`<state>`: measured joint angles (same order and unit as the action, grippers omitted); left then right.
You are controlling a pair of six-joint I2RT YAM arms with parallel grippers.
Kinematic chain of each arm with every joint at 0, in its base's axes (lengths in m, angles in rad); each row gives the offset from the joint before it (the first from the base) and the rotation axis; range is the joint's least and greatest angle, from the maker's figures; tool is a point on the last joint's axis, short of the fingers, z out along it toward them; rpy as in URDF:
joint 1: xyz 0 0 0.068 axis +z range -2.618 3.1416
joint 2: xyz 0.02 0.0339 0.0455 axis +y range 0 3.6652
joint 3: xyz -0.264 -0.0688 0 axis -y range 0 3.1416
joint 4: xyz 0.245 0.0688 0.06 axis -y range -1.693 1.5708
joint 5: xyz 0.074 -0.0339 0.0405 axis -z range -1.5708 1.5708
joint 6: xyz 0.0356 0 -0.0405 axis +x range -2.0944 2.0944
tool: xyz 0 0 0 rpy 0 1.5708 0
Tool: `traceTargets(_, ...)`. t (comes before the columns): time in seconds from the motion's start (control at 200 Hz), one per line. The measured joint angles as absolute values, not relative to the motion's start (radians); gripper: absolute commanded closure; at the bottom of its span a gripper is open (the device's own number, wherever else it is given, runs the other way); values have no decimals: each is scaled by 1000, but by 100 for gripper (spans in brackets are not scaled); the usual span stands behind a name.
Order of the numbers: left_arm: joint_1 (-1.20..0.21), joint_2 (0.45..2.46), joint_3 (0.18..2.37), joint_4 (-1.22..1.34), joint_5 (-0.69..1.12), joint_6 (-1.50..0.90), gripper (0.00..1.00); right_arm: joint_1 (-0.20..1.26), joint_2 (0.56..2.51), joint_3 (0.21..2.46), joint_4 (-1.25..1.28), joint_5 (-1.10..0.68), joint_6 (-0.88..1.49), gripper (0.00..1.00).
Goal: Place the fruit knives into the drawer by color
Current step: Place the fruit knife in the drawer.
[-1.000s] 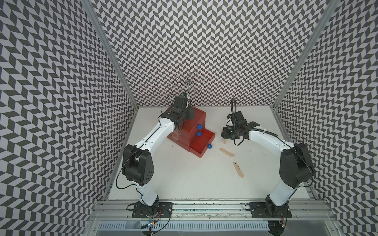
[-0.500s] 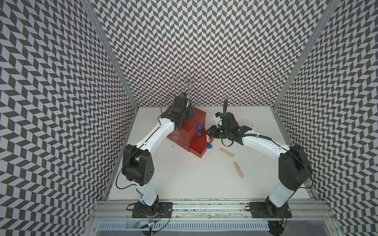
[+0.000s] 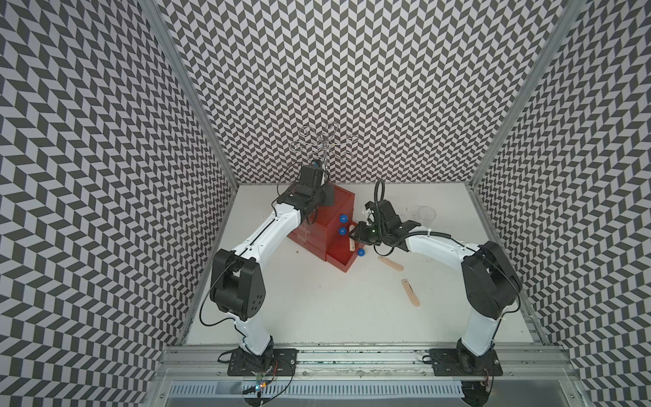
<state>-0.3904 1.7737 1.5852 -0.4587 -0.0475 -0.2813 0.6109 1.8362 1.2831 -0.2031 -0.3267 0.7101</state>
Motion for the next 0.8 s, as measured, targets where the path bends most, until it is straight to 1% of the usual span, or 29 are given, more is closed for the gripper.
traceTargets(0.606,-390,1774,1585,-459,-48,-281,100,650,1884,1266,-178,-319,745,87)
traceTargets(0.801,-390,1774,1585,-459,-48,-281,100,650,1898,1265,-179,-315,744,84)
